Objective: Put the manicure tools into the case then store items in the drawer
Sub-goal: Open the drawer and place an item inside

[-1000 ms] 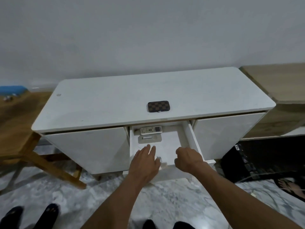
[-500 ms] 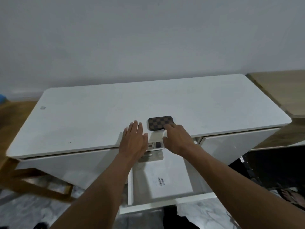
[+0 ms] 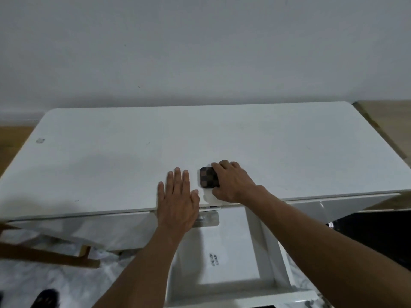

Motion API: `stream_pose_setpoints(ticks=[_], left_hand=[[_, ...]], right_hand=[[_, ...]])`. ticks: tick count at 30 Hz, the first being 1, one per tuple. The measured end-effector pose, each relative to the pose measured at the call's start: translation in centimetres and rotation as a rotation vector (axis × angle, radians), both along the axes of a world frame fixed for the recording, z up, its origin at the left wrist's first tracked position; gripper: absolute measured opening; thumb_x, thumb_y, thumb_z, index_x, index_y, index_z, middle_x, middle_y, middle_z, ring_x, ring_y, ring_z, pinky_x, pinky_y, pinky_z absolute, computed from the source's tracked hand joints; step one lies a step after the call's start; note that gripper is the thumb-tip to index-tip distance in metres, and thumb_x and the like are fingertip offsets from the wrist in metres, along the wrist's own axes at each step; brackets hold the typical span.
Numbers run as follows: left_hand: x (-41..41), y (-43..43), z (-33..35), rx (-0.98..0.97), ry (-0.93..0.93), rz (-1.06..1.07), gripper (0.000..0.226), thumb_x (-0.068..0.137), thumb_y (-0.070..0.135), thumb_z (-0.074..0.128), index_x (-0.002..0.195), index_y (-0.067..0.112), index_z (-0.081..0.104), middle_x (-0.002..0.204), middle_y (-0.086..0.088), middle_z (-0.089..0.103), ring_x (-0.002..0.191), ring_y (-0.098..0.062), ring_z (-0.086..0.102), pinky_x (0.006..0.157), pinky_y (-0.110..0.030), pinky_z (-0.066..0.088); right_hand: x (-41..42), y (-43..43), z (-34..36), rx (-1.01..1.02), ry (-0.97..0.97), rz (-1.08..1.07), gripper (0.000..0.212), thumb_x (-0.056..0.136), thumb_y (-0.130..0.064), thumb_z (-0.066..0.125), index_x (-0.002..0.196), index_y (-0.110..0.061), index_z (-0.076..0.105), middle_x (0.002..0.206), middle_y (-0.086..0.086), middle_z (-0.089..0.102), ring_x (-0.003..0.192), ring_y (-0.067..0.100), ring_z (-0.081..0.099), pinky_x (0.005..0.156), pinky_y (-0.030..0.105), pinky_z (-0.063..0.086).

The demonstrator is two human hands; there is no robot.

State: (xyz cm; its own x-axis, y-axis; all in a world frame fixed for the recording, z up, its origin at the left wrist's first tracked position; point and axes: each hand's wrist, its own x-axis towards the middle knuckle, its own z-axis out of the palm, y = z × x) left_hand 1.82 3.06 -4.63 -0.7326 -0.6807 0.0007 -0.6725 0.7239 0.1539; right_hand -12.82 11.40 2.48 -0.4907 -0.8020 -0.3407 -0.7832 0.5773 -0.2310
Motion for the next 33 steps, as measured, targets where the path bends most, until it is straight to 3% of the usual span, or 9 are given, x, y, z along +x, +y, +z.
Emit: stream_pose_setpoints(ticks=[3, 9, 15, 21, 26, 33], left_hand=[[0.0, 0.0, -0.1, 0.003, -0.008, 0.003, 0.063, 0.096, 0.043, 0.016, 0.149, 0.012, 0.030, 0.156, -0.012, 0.026, 0.144, -0.030, 0.025, 0.115, -0.051, 0.020], [0.2, -0.1, 0.0, 0.019, -0.049, -0.016, 0.073, 0.090, 0.047, -0.006, 0.154, 0.016, 0.007, 0.161, -0.008, 0.002, 0.149, -0.025, 0.001, 0.118, -0.047, 0.004], [0.9, 0.4, 0.4, 0.072, -0.056, -0.044, 0.063, 0.101, 0.045, 0.013, 0.154, 0.014, -0.001, 0.162, -0.008, -0.006, 0.148, -0.025, -0.007, 0.119, -0.047, 0.000], [1.6, 0.8, 0.8, 0.152, -0.105, -0.084, 0.065, 0.100, 0.048, 0.012, 0.152, 0.014, -0.008, 0.161, -0.008, -0.014, 0.147, -0.025, -0.015, 0.119, -0.046, -0.006], [1.5, 0.7, 0.7, 0.184, -0.144, -0.078, 0.066, 0.100, 0.049, 0.009, 0.151, 0.016, -0.013, 0.159, -0.006, -0.021, 0.145, -0.023, -0.021, 0.118, -0.045, -0.011], [1.4, 0.9, -0.2, 0.145, -0.063, -0.038, 0.063, 0.100, 0.050, 0.010, 0.153, 0.021, -0.005, 0.161, -0.002, -0.012, 0.147, -0.021, -0.014, 0.118, -0.043, -0.008]], right_hand=[[-0.2, -0.3, 0.1, 0.004, -0.025, -0.013, 0.065, 0.080, -0.031, 0.063, 0.137, -0.016, 0.038, 0.134, 0.008, 0.047, 0.120, 0.033, 0.042, 0.096, 0.045, 0.048], [0.9, 0.7, -0.3, -0.030, -0.044, -0.087, 0.056, 0.076, -0.028, 0.064, 0.127, -0.014, 0.046, 0.123, 0.007, 0.050, 0.111, 0.033, 0.043, 0.089, 0.039, 0.048], [2.9, 3.4, -0.4, -0.062, -0.028, -0.138, 0.051, 0.073, -0.028, 0.067, 0.118, -0.014, 0.050, 0.115, 0.005, 0.052, 0.104, 0.032, 0.045, 0.086, 0.038, 0.048], [6.1, 7.0, -0.8, -0.049, 0.010, -0.130, 0.048, 0.071, -0.028, 0.065, 0.116, -0.016, 0.052, 0.115, 0.004, 0.053, 0.107, 0.033, 0.049, 0.084, 0.032, 0.043], [8.7, 9.5, -3.2, -0.034, -0.010, -0.111, 0.061, 0.069, -0.031, 0.068, 0.125, -0.016, 0.049, 0.125, 0.006, 0.053, 0.113, 0.034, 0.050, 0.098, 0.040, 0.045], [10.3, 10.1, -8.6, 0.070, -0.048, -0.118, 0.058, 0.063, -0.033, 0.064, 0.117, -0.016, 0.051, 0.114, 0.006, 0.055, 0.108, 0.034, 0.052, 0.089, 0.046, 0.050]])
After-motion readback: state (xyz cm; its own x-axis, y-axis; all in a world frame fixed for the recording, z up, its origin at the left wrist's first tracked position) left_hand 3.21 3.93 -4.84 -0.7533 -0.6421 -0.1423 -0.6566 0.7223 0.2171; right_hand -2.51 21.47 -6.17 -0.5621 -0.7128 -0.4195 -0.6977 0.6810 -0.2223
